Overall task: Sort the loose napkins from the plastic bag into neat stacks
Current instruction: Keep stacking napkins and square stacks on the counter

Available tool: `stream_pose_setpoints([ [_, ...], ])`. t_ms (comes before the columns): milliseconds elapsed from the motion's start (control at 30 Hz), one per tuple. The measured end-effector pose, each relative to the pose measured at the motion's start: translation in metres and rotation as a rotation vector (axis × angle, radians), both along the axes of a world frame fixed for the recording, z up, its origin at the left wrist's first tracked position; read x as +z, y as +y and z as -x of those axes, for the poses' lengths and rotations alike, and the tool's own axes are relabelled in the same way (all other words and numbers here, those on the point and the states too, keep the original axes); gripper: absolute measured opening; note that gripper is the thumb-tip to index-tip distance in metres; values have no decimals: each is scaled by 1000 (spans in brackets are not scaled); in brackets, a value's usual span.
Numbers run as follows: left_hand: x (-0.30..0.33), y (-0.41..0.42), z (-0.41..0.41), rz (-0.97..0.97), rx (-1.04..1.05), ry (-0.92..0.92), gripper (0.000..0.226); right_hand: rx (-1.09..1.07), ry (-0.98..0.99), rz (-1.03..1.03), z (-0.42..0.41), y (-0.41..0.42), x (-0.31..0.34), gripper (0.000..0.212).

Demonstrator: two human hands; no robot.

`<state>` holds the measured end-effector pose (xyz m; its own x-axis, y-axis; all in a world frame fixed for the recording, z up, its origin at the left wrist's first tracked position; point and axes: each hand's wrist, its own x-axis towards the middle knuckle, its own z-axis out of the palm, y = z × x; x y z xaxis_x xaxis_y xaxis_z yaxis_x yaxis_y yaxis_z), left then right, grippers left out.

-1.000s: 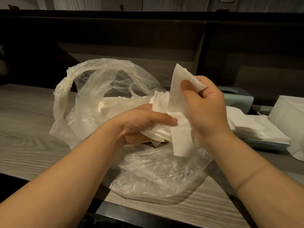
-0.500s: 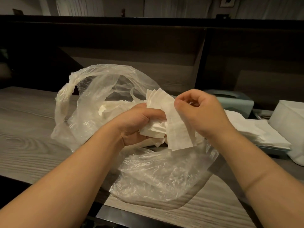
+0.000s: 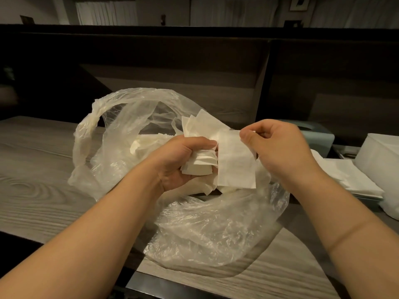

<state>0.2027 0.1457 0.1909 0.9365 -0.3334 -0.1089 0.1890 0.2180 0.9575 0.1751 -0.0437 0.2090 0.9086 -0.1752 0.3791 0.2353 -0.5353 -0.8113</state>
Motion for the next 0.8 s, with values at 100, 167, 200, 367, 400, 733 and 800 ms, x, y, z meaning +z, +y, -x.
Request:
stream_pose_setpoints([
  [100, 6, 1, 3, 96, 20, 90, 26, 256, 217, -517, 6, 1, 9, 21],
  [167, 8, 2, 4, 210, 26, 151, 42, 398, 327, -711, 7, 2, 10, 34],
  [200, 10, 2, 5, 245, 27, 167, 44, 433, 357, -763, 7, 3, 9, 33],
  [367, 6, 0, 7, 189, -50, 156, 51, 300, 366, -721, 2, 17, -6, 12],
  [400, 6, -1, 7, 188, -78, 167, 56, 254, 349, -695, 2, 20, -9, 12],
  [733, 2, -1, 7, 157, -175, 153, 76, 202, 269, -795, 4, 28, -14, 17],
  [800, 2, -1, 7, 176, -203, 156, 76, 201, 240, -772, 4, 27, -14, 16],
])
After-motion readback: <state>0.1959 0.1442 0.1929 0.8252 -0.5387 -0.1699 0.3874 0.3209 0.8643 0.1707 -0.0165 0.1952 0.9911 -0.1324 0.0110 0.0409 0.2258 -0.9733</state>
